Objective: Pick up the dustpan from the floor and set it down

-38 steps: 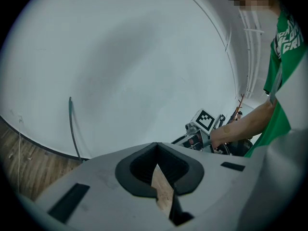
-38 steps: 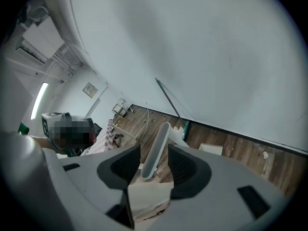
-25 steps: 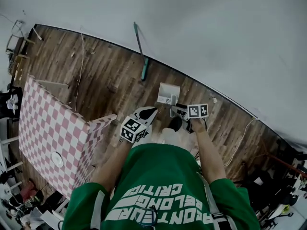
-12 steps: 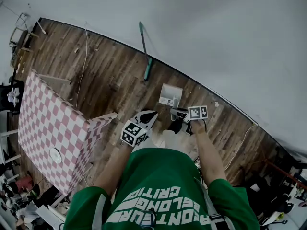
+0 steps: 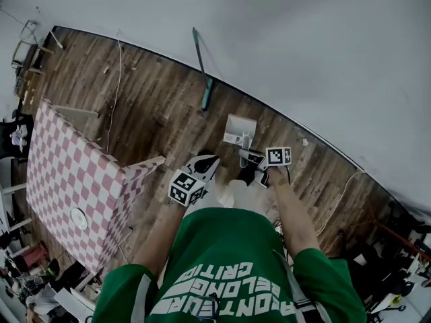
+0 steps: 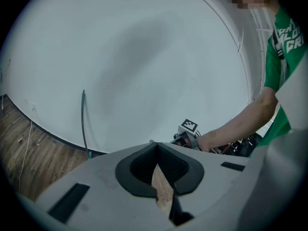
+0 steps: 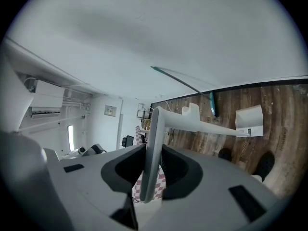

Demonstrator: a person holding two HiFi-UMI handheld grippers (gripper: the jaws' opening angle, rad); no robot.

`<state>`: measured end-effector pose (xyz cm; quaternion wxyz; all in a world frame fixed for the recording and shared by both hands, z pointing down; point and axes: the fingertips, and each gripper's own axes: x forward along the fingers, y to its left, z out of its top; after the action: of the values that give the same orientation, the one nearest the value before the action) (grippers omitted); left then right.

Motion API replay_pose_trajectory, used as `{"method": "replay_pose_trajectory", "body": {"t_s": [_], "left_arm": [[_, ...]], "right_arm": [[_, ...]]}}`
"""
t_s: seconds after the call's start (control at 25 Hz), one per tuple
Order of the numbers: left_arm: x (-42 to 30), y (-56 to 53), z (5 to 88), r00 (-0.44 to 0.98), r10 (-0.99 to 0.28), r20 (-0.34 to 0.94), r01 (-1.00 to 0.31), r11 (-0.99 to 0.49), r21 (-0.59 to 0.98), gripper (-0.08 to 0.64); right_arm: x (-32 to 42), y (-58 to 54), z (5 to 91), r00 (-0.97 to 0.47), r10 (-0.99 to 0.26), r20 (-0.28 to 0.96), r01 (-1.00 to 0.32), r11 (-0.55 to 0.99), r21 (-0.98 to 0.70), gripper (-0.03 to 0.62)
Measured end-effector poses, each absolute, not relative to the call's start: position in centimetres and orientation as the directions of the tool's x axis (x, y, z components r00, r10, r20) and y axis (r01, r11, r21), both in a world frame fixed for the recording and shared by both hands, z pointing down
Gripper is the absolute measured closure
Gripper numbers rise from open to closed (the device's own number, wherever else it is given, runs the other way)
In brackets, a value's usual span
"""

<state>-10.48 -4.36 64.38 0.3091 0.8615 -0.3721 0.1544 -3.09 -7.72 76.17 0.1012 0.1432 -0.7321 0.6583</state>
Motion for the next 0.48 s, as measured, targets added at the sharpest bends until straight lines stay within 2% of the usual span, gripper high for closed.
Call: {"method": "replay_pose_trajectory", "body": {"t_s": [0.48], "left_arm": [[-10.2, -4.4, 64.7, 0.684, -0.538, 0.492, -0.728, -0.545, 0.416, 0.557]], "right_arm": [[-1.7, -6.2, 75.9, -0.939, -0.113, 0.326, -0.336, 0.094, -0.937, 0.499]]}}
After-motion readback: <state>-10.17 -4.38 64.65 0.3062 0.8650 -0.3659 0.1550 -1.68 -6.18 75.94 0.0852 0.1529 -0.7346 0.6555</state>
